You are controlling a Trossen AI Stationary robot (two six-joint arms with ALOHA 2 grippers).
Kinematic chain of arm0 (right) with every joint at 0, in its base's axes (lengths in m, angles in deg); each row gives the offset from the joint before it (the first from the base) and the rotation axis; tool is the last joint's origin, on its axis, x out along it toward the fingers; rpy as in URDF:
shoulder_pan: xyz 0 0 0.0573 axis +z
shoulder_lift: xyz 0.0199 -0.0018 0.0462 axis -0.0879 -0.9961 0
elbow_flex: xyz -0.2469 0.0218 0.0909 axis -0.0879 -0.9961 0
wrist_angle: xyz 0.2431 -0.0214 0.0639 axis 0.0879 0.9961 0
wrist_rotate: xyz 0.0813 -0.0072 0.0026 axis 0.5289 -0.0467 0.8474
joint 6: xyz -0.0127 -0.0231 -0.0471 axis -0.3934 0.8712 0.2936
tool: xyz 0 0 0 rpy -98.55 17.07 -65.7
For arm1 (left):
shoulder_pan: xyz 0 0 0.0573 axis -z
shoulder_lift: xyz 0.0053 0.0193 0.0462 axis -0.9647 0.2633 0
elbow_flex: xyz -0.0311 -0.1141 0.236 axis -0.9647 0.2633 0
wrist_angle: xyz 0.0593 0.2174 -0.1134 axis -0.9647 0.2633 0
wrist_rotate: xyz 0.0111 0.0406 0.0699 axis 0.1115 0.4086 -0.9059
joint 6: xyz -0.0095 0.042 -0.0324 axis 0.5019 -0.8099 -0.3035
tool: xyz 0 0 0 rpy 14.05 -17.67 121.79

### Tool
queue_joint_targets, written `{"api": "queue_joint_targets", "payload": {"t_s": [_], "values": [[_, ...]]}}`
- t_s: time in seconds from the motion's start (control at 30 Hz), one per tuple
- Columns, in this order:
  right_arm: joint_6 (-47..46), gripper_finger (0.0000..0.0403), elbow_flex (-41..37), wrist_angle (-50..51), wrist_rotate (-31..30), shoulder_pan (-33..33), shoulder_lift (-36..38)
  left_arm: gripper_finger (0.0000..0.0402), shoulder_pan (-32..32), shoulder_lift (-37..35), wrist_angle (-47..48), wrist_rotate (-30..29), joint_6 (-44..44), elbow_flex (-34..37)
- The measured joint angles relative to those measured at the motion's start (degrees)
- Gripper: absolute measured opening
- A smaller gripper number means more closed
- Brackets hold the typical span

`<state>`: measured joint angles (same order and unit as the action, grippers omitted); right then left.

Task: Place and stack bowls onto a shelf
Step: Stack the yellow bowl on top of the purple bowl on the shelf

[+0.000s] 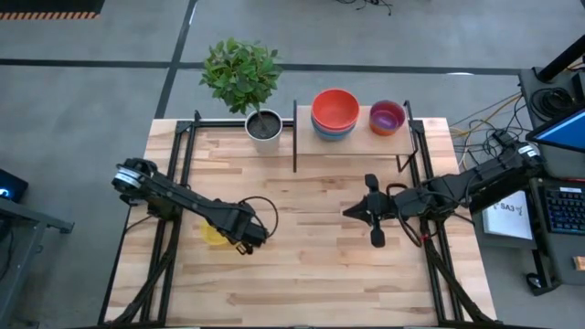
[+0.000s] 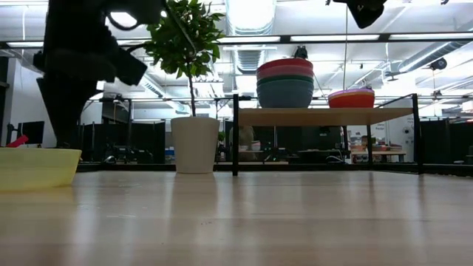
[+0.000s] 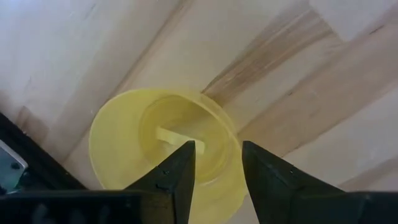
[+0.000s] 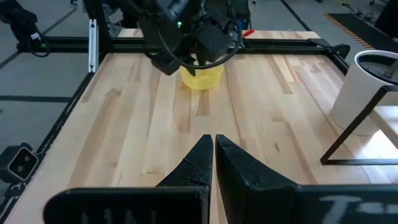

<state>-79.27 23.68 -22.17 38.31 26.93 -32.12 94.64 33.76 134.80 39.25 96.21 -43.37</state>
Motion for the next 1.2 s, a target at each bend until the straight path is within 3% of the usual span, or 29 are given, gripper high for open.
{"api": "queue_joint_targets", "payload": {"t_s": [0.6,0.7,0.8,0.97,1.2], "values": [[-2.12,0.0009,0.00,-0.79,0.02,0.00,-5.08,0.0070,0.04,-0.37,-13.48,1.55,-0.97,8.84],[-2.85,0.0009,0.00,-0.85,0.04,0.00,-5.42,0.0047,0.04,-0.37,-14.46,1.68,-3.15,9.36],[-3.71,0.0009,-0.04,-0.83,0.04,0.30,-5.72,0.0010,0.45,-0.48,-14.76,0.24,-8.68,8.86],[-4.54,0.0009,-0.91,-1.33,0.09,0.90,-6.70,0.0002,2.74,-0.78,-19.06,-6.03,-23.12,7.07],[-4.74,0.0015,-0.94,-8.68,0.55,0.85,-13.27,0.0000,1.77,-2.84,-37.59,-6.08,-48.57,4.99]]}}
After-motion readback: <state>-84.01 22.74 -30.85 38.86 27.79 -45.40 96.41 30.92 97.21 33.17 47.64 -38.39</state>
